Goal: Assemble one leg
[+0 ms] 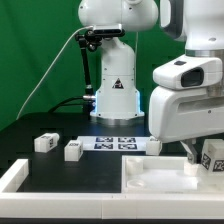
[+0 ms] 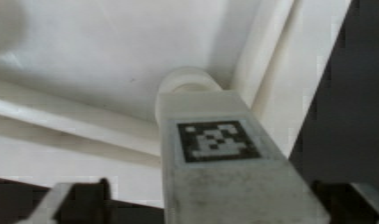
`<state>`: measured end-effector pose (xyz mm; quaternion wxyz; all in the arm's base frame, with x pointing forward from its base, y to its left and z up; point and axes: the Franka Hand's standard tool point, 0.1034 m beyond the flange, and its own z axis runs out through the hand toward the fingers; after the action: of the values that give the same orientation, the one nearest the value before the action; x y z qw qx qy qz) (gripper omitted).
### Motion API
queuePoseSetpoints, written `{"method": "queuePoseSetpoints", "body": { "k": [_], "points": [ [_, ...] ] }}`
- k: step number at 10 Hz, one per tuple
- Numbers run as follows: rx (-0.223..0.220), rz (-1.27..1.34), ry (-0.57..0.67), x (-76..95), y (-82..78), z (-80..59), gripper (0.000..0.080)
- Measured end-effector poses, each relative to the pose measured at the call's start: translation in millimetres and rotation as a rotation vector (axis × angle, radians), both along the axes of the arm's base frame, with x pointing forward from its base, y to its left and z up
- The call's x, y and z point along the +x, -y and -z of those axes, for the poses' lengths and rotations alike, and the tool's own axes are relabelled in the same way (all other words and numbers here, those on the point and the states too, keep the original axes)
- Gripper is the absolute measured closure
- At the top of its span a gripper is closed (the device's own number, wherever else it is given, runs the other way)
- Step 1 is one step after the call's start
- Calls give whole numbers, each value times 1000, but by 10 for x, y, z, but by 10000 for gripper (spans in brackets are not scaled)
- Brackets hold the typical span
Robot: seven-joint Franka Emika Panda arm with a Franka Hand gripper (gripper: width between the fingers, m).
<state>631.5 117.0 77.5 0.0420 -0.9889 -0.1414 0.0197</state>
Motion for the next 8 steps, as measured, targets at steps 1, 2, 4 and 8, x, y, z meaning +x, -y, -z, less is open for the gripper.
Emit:
{"method": "queuePoseSetpoints", "body": {
  "k": [1, 2, 4, 8],
  "points": [
    [0, 0, 0, 0, 0, 1, 510],
    [0, 0, 0, -1, 1, 2, 510],
    [-2, 46, -4, -1, 0, 3, 508],
    [4, 422, 38, -6, -5, 11, 508]
  ]
}}
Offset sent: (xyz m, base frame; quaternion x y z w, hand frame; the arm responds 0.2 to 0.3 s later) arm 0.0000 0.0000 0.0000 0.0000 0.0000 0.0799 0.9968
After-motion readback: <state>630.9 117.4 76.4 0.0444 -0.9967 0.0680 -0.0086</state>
